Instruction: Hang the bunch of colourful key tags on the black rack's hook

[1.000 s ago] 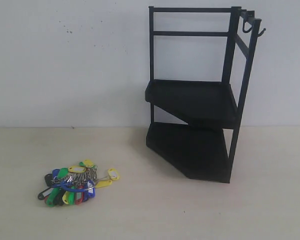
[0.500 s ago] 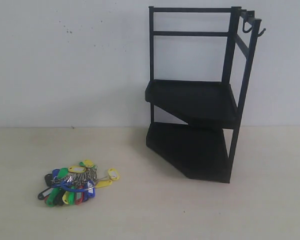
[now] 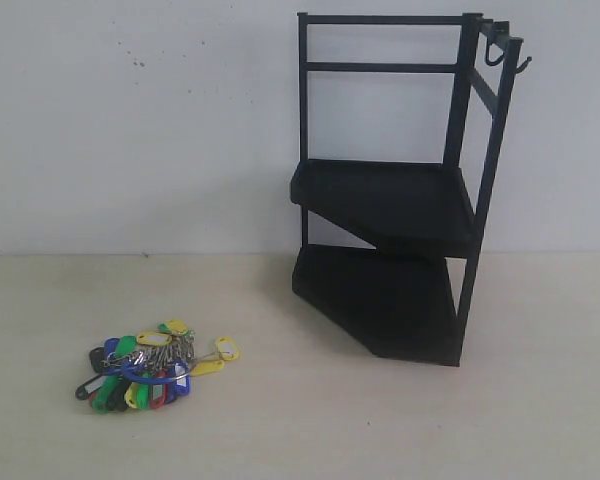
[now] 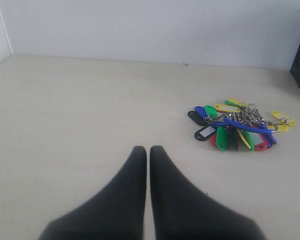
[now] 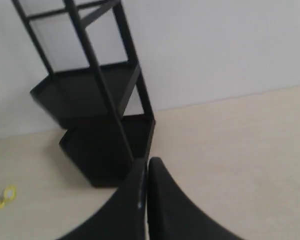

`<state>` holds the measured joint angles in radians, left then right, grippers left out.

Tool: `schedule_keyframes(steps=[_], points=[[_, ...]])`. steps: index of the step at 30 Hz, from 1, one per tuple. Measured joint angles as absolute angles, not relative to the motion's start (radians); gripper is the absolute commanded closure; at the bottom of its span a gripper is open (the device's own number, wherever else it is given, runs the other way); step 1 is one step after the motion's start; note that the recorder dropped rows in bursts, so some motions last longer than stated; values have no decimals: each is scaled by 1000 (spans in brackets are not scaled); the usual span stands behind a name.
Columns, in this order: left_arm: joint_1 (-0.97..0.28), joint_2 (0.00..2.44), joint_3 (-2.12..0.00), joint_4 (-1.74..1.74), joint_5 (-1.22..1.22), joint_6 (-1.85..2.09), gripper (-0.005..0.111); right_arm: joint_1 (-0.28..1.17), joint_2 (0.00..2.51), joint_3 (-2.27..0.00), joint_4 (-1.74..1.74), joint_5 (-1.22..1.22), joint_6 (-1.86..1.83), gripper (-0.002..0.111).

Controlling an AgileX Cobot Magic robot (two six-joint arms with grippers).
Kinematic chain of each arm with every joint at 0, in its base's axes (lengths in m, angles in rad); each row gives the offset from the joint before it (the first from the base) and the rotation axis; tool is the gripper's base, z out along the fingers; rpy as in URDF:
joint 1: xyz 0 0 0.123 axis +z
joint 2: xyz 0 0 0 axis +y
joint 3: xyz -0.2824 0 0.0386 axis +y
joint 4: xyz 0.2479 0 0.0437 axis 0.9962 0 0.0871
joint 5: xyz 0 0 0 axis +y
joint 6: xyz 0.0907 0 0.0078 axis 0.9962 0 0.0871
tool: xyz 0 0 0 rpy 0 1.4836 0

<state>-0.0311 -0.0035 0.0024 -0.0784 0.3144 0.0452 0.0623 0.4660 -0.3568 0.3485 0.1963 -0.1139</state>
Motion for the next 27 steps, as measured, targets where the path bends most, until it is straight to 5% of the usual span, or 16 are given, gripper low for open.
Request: schedule_keyframes(steps=[5,12,27], points=[[-31,-4,2,-78,314,45,102,291,701,-415,453,165,-393,108],[-31,-4,2,-78,314,45,102,679,1210,-770,463,101,-654,108],[-31,-4,2,-78,314,45,102,707,1724,-1345,369,531,-845,107]])
